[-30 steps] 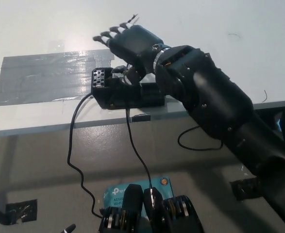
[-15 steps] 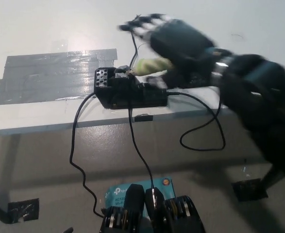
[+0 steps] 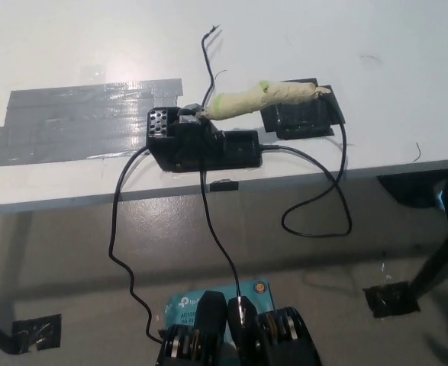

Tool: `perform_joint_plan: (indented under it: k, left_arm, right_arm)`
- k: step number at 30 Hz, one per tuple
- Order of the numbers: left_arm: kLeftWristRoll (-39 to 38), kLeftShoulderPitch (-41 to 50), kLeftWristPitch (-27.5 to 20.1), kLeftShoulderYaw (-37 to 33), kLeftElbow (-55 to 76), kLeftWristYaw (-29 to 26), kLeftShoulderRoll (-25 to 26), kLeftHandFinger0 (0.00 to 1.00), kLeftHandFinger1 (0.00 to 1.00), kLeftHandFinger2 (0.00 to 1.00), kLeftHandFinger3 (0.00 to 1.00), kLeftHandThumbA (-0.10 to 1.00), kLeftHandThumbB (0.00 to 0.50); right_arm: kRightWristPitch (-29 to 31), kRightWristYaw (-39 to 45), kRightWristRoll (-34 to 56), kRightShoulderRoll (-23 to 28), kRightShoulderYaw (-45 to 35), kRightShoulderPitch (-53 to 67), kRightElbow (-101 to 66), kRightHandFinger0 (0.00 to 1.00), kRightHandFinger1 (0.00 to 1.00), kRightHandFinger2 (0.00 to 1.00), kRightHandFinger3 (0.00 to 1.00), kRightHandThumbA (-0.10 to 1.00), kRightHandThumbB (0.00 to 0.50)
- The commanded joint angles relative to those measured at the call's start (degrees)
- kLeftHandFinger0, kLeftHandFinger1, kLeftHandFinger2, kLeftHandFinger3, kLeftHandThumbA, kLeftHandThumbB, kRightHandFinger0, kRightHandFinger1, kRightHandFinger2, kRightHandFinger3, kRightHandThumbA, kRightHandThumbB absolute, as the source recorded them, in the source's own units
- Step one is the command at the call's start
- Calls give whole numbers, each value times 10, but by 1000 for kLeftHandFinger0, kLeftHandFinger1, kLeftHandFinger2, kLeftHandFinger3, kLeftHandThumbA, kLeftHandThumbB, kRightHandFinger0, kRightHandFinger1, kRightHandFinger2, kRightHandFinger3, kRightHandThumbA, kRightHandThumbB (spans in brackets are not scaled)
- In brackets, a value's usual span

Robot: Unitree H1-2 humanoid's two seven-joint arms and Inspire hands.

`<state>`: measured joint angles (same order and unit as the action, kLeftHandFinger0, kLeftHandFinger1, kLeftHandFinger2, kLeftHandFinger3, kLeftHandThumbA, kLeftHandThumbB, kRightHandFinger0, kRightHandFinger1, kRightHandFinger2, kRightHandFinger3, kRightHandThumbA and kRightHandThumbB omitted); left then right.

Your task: The robot uses its right hand to grab and lift the soldering gun kept on the middle of the table and puts it in its base

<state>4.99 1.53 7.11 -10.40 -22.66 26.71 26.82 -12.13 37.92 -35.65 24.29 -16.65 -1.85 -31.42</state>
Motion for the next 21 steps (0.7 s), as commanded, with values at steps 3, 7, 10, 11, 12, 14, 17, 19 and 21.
perform_joint_plan:
  k: [3, 7, 10, 11, 12, 14, 17, 19, 21]
  left_arm:
    - [-30, 16, -51, 36, 1, -8, 5, 78, 251, 400, 573, 1000, 500]
    - [-28, 15, -57, 42, -6, -10, 5, 69, 238, 396, 570, 1000, 500]
    - [-41, 16, -50, 53, -9, -4, 3, 77, 242, 412, 602, 1000, 500]
    - [-43, 17, -50, 55, -10, -4, 2, 78, 241, 417, 609, 1000, 500]
    - [-45, 18, -49, 58, -10, -4, 1, 77, 240, 419, 609, 1000, 500]
    - [-48, 19, -58, 64, -21, -9, -3, 73, 231, 417, 599, 1000, 500]
    - [-49, 18, -63, 72, -29, -13, -4, 77, 229, 415, 587, 1000, 500]
    - [-50, 14, -62, 80, -34, -12, -8, 62, 207, 391, 571, 1000, 500]
    - [-47, 13, -66, 80, -36, -11, -8, 61, 203, 386, 573, 1000, 500]
  right_arm:
    - [214, -236, 89, -69, -87, 151, 106, 1000, 1000, 1000, 1000, 723, 312]
    - [263, -266, 100, -83, -81, 157, 211, 1000, 1000, 1000, 1000, 607, 289]
    - [301, -302, 91, -88, -73, 150, 304, 1000, 1000, 1000, 1000, 652, 298]
    - [304, -311, 95, -95, -74, 149, 342, 1000, 1000, 1000, 1000, 671, 309]
    - [304, -314, 99, -98, -75, 149, 355, 1000, 1000, 1000, 1000, 672, 312]
    - [313, -316, 109, -99, -73, 148, 404, 1000, 1000, 1000, 1000, 681, 299]
    - [247, -263, 119, -93, -58, 153, 407, 1000, 1000, 1000, 1000, 677, 274]
    - [237, -246, 129, -81, -48, 153, 403, 1000, 1000, 1000, 1000, 617, 245]
    - [226, -234, 136, -77, -44, 157, 397, 1000, 1000, 1000, 1000, 663, 254]
